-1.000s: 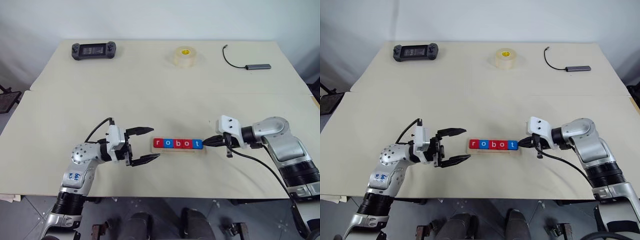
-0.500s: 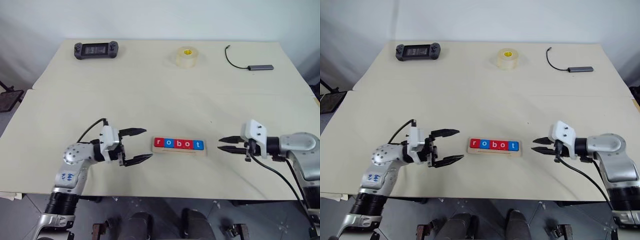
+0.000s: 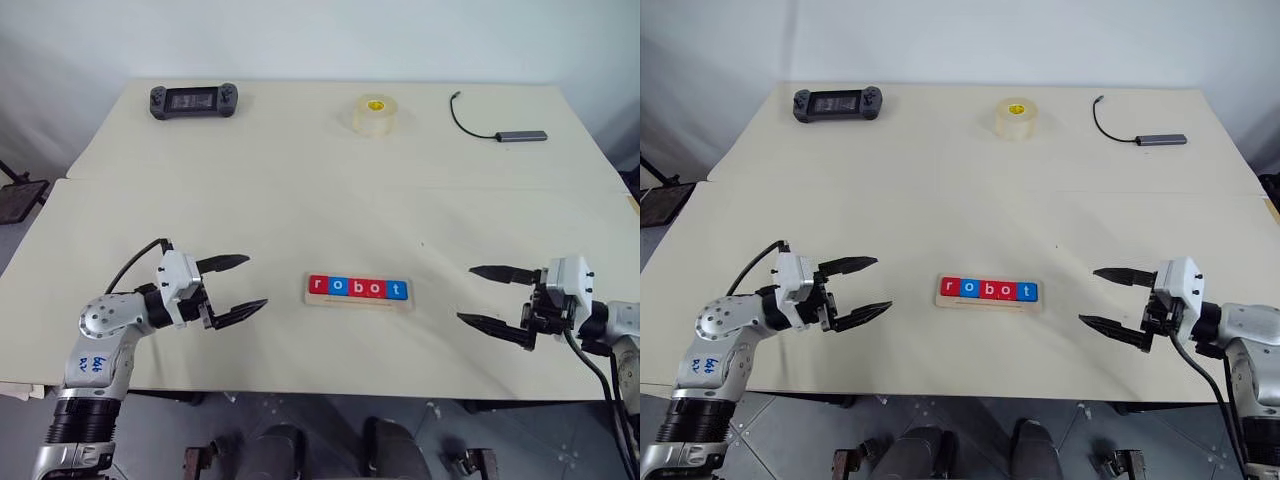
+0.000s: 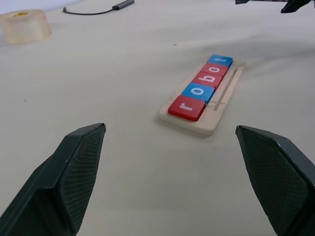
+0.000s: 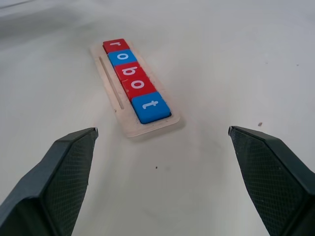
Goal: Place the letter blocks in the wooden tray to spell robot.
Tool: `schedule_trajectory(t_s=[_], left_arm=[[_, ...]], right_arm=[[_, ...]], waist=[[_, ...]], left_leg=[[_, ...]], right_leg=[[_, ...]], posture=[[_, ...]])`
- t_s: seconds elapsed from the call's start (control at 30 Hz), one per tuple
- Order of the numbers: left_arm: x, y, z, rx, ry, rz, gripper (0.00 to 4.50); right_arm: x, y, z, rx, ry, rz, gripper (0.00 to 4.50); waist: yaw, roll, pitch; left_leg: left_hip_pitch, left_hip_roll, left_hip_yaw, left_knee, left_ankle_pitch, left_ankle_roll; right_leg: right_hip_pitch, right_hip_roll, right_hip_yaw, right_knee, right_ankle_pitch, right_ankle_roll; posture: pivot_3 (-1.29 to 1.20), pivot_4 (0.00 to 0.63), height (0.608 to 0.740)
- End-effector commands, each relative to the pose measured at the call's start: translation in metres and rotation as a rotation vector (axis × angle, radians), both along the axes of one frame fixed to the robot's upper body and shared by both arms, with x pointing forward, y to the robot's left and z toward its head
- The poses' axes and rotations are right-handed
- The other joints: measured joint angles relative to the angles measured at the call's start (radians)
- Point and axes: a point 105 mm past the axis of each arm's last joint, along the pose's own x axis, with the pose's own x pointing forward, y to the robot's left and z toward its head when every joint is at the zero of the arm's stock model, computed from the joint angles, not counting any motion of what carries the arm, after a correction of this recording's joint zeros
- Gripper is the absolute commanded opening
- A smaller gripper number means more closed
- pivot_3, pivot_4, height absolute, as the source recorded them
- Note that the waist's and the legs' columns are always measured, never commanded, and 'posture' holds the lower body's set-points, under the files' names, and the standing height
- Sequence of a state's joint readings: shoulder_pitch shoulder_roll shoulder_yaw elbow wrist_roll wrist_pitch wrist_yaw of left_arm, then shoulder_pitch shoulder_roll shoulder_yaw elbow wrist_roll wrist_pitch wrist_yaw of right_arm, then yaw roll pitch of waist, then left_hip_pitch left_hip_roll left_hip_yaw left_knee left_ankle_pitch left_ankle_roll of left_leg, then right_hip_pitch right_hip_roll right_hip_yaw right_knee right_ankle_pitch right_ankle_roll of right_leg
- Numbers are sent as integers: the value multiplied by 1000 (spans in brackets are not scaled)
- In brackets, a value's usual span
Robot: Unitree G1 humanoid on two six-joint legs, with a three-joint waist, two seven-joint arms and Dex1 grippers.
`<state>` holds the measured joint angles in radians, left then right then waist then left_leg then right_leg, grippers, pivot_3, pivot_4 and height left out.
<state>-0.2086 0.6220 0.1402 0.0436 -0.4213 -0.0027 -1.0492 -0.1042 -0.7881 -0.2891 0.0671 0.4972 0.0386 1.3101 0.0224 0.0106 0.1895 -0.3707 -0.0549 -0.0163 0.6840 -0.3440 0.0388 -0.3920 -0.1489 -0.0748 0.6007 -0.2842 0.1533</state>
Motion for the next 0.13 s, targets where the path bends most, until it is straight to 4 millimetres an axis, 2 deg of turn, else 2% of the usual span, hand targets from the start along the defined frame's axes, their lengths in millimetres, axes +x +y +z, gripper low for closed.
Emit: schedule_trajectory(t_s=[0.03,0.13], left_arm=[[0,4,9,26,-65,27,4500],[0,2,6,34,-48,31,4500]], right_arm=[[0,-2,5,25,-45,-24,4470],[2,-4,6,36,-58,-49,4470]], waist=[[1,0,0],[2,0,0]], left_leg=[[0,0,0,0,0,0],[0,0,0,0,0,0]], right_leg=[[0,0,0,0,0,0],[0,0,0,0,0,0]], posture=[[0,150,740],[0,150,740]])
